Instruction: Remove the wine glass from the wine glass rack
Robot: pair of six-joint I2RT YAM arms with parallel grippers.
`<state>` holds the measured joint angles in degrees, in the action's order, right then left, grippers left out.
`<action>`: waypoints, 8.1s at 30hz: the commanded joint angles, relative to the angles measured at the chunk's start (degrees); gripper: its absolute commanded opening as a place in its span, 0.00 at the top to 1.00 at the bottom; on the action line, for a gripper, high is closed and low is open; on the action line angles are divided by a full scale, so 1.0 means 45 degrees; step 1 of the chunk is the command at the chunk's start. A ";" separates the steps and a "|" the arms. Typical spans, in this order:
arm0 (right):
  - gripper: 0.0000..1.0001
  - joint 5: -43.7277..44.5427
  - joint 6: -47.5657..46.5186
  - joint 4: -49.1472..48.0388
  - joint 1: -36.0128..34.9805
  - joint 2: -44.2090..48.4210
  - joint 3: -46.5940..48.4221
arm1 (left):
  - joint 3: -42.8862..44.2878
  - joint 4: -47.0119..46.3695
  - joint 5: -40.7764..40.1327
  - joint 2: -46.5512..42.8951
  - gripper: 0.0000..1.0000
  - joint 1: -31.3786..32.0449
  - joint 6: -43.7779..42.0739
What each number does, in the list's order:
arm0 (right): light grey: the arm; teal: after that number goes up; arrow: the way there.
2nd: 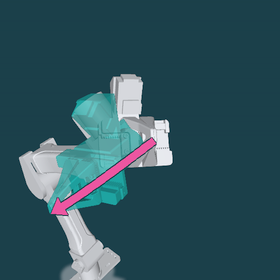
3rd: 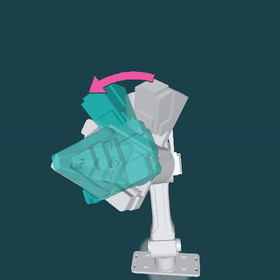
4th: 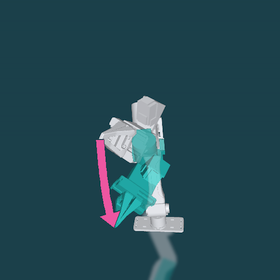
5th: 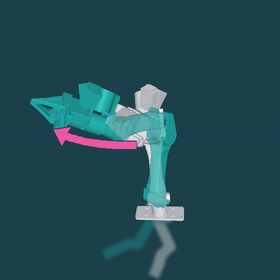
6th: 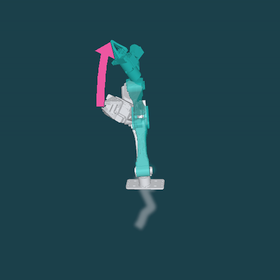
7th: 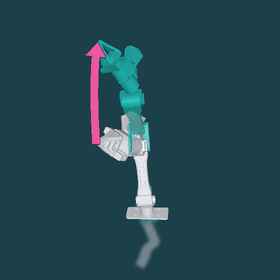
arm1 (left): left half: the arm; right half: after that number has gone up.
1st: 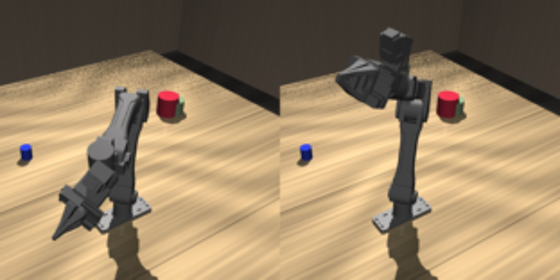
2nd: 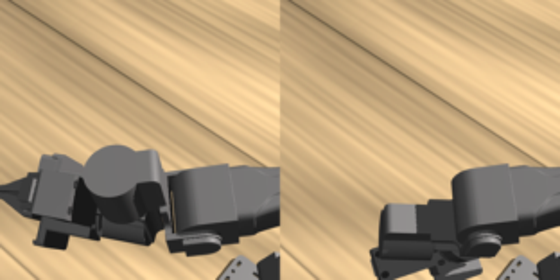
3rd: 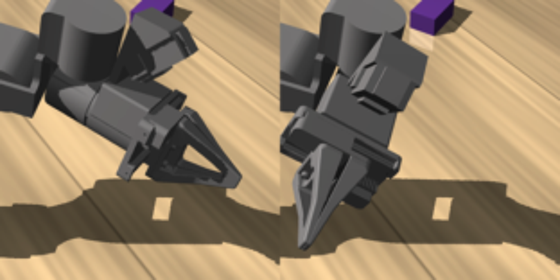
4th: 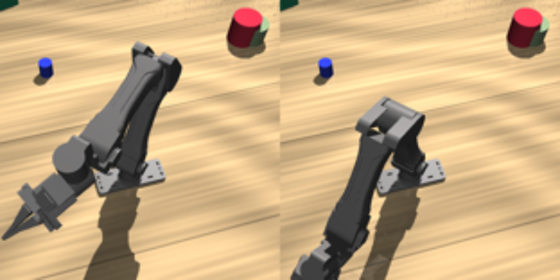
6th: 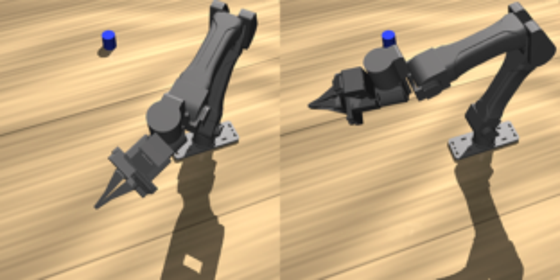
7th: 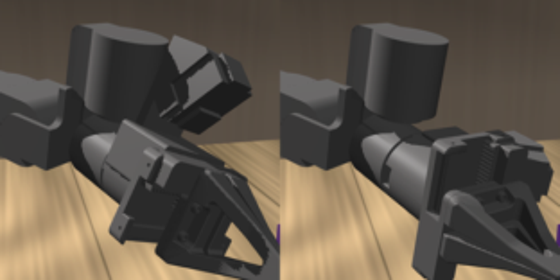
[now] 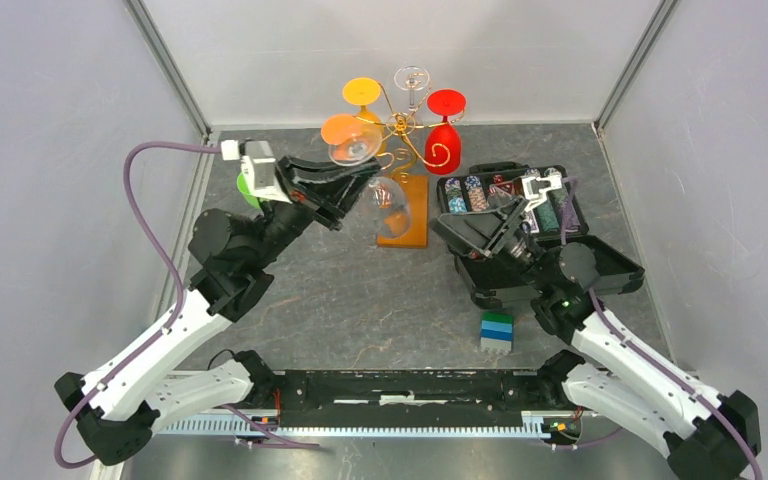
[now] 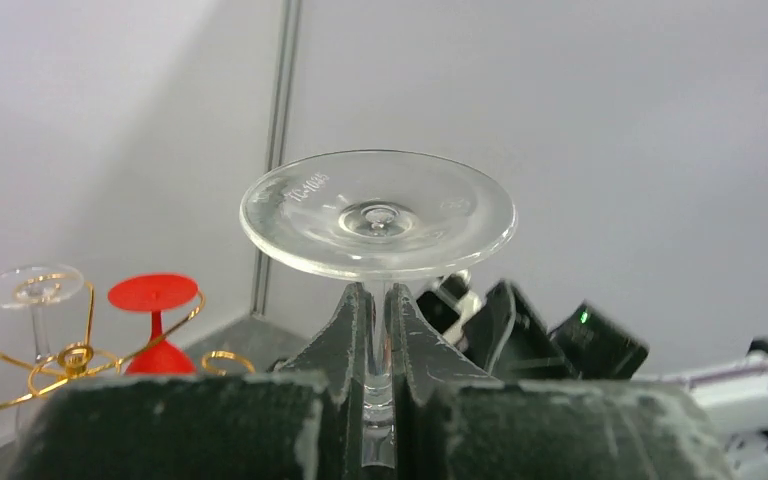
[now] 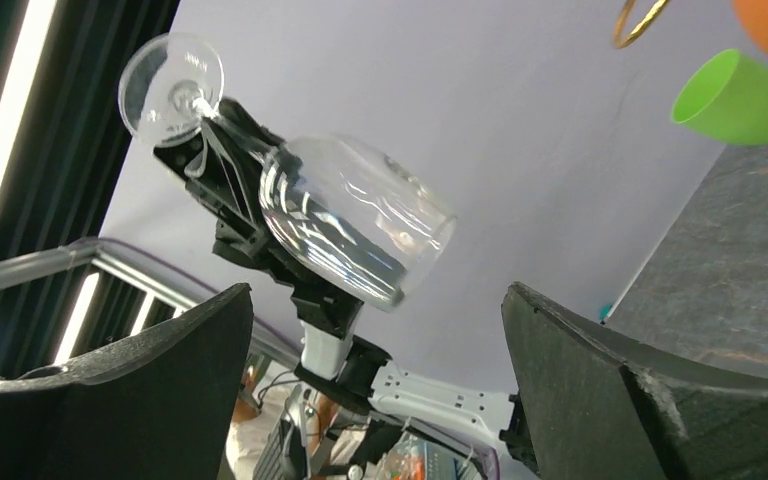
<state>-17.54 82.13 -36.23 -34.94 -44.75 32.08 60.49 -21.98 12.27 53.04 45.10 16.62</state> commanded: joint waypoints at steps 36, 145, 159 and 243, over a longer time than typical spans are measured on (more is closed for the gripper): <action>0.65 0.1190 -0.2430 -0.7048 -0.3956 -0.4670 0.3194 | -0.1931 -0.5127 -0.3462 -0.1585 0.98 0.0038 0.4882; 0.99 0.6391 -1.8865 2.1921 -0.6438 -0.9199 1.1725 | -0.4106 0.8127 -0.8040 -0.7825 0.00 0.0016 -0.1707; 0.96 0.6715 -1.8924 2.2158 -0.6435 -0.9847 1.2119 | -0.4159 0.8143 -0.8174 -0.7792 0.00 0.0016 -0.1606; 0.14 0.8327 -1.6920 1.3739 -0.4638 -0.1881 0.8239 | 0.2692 0.4376 0.4510 0.5062 0.32 -0.8401 0.7204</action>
<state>20.01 5.32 28.56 -56.07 -54.02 69.78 72.75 1.96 29.89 74.32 7.57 45.76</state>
